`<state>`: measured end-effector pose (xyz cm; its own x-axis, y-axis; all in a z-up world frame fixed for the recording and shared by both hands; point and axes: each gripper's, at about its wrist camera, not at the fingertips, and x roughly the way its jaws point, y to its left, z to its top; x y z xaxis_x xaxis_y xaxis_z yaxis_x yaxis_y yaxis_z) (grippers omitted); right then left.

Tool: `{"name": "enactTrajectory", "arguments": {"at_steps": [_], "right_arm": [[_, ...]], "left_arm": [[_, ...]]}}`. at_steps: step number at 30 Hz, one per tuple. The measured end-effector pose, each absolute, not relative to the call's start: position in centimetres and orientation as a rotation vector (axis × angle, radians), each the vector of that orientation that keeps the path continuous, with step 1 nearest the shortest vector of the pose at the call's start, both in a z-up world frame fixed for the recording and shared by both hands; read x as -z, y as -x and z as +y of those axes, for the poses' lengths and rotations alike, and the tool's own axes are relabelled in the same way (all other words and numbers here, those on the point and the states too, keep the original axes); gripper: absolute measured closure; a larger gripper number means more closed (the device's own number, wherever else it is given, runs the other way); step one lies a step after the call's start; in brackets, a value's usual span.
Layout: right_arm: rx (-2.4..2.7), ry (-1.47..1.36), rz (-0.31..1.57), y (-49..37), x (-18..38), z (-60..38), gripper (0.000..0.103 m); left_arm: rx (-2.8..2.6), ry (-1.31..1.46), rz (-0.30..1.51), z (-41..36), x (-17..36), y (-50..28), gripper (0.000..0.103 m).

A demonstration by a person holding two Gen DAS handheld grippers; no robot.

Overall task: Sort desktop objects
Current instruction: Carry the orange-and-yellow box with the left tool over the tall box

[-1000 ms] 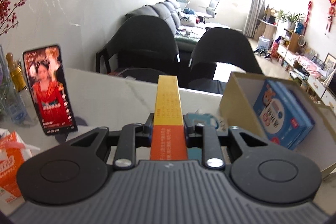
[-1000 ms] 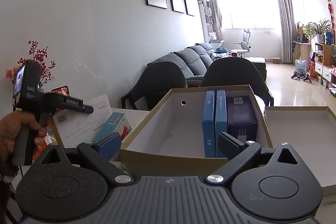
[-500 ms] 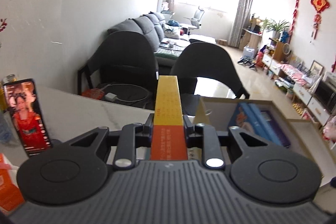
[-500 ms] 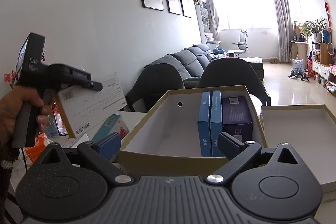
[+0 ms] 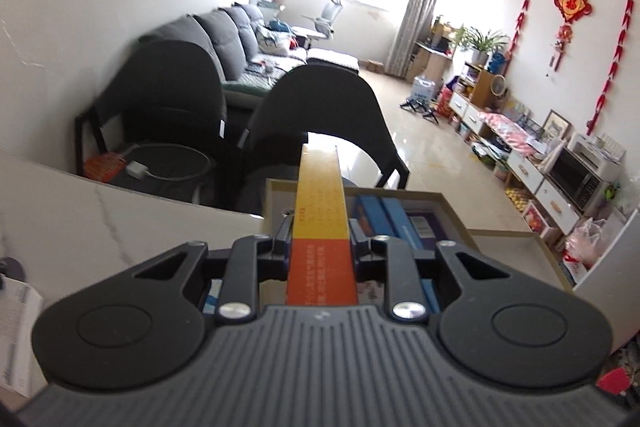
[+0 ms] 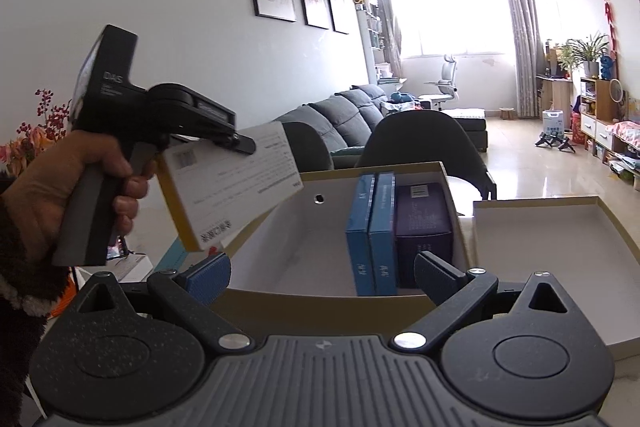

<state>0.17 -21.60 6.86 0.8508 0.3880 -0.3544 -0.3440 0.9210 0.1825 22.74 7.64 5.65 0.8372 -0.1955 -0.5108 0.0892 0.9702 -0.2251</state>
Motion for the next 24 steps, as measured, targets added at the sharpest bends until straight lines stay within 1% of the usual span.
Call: {"name": "enactTrajectory", "arguments": {"at_steps": [8, 24], "right_arm": [[-0.363, -0.123, 0.406, -0.8, -6.5, -23.0, 0.004], [-0.344, -0.144, 0.444, -2.9, -5.3, -24.5, 0.004]], "left_arm": [[0.144, 0.207, 0.617, 5.7, -3.5, -25.0, 0.080], [0.092, 0.227, 0.711, 4.2, -0.9, -27.9, 0.080]]}}
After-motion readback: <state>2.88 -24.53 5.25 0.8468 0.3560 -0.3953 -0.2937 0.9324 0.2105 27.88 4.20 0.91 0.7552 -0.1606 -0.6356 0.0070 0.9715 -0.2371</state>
